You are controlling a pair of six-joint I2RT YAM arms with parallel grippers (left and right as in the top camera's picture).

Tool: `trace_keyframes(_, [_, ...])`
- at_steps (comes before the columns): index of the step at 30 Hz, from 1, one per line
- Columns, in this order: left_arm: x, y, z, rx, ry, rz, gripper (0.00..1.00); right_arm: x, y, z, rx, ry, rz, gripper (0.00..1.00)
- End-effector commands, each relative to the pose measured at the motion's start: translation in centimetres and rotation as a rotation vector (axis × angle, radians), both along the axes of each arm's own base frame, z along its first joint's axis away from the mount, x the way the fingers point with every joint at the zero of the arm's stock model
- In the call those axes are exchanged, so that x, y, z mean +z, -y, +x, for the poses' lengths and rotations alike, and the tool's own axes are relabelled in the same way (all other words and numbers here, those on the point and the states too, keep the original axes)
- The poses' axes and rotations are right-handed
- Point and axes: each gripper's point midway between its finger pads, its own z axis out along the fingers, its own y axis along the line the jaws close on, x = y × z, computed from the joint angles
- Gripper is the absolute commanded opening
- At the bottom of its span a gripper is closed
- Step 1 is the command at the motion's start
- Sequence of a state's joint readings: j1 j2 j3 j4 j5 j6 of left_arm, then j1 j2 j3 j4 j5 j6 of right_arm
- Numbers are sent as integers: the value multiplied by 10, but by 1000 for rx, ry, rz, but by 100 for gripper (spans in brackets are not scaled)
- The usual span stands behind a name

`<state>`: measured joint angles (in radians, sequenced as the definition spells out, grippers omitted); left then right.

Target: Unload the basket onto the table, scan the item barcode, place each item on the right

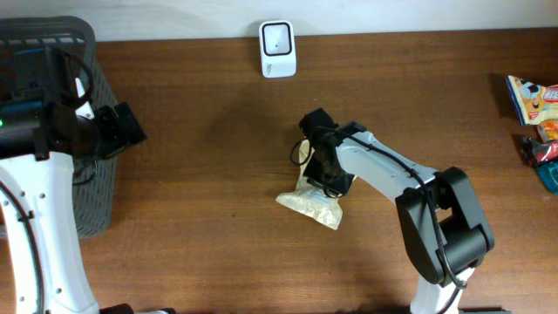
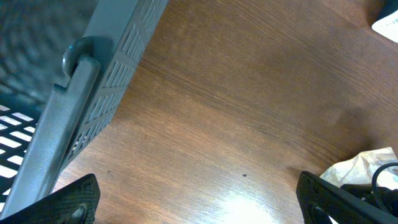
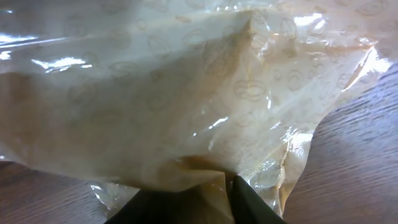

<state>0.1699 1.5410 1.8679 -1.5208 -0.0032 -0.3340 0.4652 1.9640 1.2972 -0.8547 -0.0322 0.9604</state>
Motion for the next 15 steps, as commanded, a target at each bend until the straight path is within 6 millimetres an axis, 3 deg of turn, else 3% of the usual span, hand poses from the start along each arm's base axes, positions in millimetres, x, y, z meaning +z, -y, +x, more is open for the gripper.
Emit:
trace_keyframes(1, [0,0,-1,10,3,-10,99,-13,8,-5,30,-32,-41,32])
trace_keyframes(3, [0,0,-1,10,3,-10,99,-13,8,-5,36,-32,-41,25])
trace_keyframes(5, [0,0,-1,10,3,-10,99,-12,10,-5,33,-35,-41,7])
trace_keyframes(6, [0,0,-1,10,3,-10,99,-11,12,-4,32,-38,-42,4])
trace_keyframes(15, [0,0,-1,10,3,-10,99,11,12,9,121,-33,-21,4])
